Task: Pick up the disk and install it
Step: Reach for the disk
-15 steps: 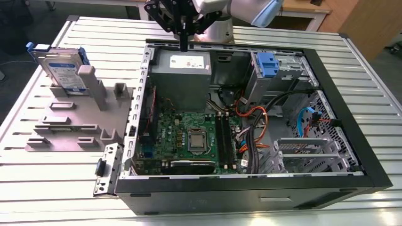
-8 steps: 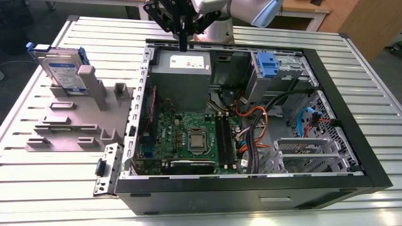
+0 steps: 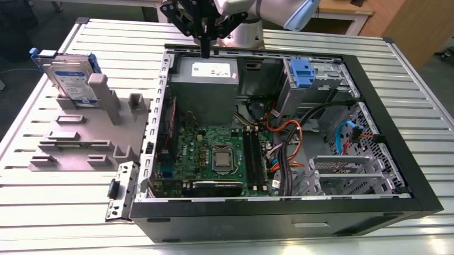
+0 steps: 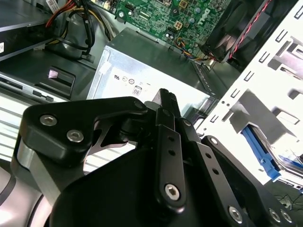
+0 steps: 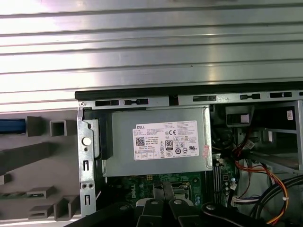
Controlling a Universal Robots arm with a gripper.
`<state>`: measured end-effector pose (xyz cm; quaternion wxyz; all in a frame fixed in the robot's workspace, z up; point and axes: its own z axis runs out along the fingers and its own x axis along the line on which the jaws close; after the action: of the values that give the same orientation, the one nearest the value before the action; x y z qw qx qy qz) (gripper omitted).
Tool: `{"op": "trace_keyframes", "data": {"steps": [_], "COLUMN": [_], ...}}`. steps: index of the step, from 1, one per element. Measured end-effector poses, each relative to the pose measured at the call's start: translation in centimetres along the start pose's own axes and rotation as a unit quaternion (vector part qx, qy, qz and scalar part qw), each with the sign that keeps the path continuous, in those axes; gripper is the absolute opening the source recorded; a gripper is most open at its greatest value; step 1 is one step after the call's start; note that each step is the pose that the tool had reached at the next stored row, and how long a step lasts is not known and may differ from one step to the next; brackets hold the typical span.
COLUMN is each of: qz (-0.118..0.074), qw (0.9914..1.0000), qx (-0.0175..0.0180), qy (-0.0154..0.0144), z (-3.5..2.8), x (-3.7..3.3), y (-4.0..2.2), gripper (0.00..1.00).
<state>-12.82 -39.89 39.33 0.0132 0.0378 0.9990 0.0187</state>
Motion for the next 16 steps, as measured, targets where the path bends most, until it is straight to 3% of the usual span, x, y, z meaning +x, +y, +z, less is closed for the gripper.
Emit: {"op": "trace_keyframes", "data": {"steps": [16], "qz": [0.0], "qw": [1.0], "qx": [0.0], "qy": [0.0], "z": [0.02], "x": [0.49], "y": [-0.04], "gripper": [0.11]}}
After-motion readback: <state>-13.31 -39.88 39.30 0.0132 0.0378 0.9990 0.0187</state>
